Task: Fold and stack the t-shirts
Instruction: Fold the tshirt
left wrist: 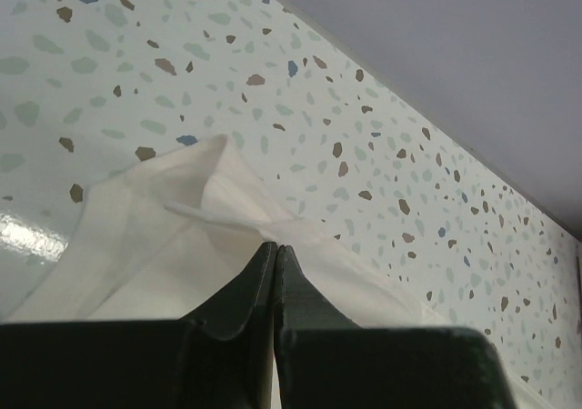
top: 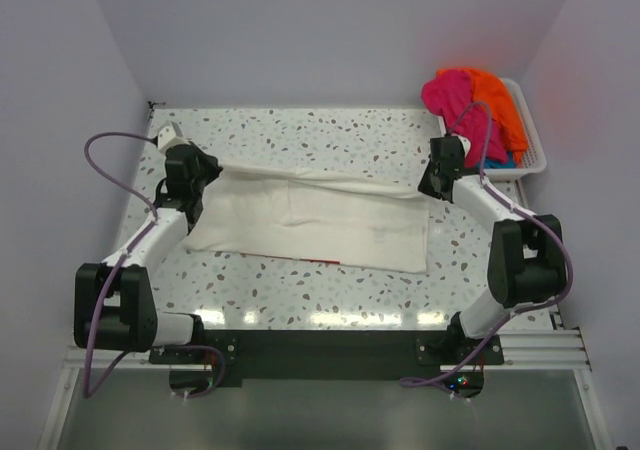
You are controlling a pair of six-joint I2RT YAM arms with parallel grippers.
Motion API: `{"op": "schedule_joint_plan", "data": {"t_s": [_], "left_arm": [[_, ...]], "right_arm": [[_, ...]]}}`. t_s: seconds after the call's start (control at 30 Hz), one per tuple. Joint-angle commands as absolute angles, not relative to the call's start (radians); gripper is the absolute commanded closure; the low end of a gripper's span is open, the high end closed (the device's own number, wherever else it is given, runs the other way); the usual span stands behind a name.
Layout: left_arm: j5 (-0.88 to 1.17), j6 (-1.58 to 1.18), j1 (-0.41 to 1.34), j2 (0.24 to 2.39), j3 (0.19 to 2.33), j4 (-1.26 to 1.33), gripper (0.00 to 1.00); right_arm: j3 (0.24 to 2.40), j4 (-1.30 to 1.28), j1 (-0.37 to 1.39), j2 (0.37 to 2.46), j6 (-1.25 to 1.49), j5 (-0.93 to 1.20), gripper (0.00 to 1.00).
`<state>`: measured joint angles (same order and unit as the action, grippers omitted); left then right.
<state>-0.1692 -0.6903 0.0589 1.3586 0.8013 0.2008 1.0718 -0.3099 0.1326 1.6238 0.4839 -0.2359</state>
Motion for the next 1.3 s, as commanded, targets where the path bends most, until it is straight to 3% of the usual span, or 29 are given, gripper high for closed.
{"op": "schedule_joint_plan", "data": {"t_s": [0.0, 0.43, 0.53, 0.63, 0.7, 0.77, 0.8, 0.93, 1.07, 1.27], "left_arm": [[-0.236, -0.753, 0.049, 1.272, 0.755, 0.161, 1.0], [-0.287, -0.848, 0.018, 1.129, 0.628, 0.04, 1.0], [-0.272, -0.867, 0.006, 1.106, 0.588, 0.029, 1.0], [-0.258, -0.887, 0.0, 1.078, 0.539, 0.028, 1.0], [-0.221, -0.89, 0.0, 1.074, 0.5, 0.044, 1.0], [-0.193, -0.89, -0.037, 1.069, 0.47, 0.057, 0.95], [-0.169, -0.887, -0.041, 1.056, 0.457, 0.067, 0.83], [-0.152, -0.887, -0.049, 1.013, 0.428, 0.072, 0.63], [-0.161, -0.887, -0.049, 0.986, 0.457, 0.031, 0.62], [-0.124, -0.873, -0.019, 1.055, 0.517, 0.071, 0.69]], "right_arm": [[1.045, -0.302, 0.127, 1.559, 0.508, -0.253, 1.0], [0.937, -0.241, 0.127, 1.499, 0.555, -0.239, 1.0], [0.888, -0.204, 0.126, 1.47, 0.575, -0.23, 0.96], [0.818, -0.144, 0.126, 1.418, 0.61, -0.186, 0.86], [0.758, -0.105, 0.126, 1.369, 0.638, -0.173, 0.7], [0.709, -0.086, 0.126, 1.336, 0.644, -0.166, 0.65], [0.695, -0.078, 0.126, 1.312, 0.649, -0.172, 0.6], [0.683, -0.097, 0.126, 1.247, 0.635, -0.176, 0.53], [0.732, -0.129, 0.132, 1.256, 0.615, -0.144, 0.54], [0.8, -0.132, 0.241, 1.275, 0.58, -0.244, 0.55]]}}
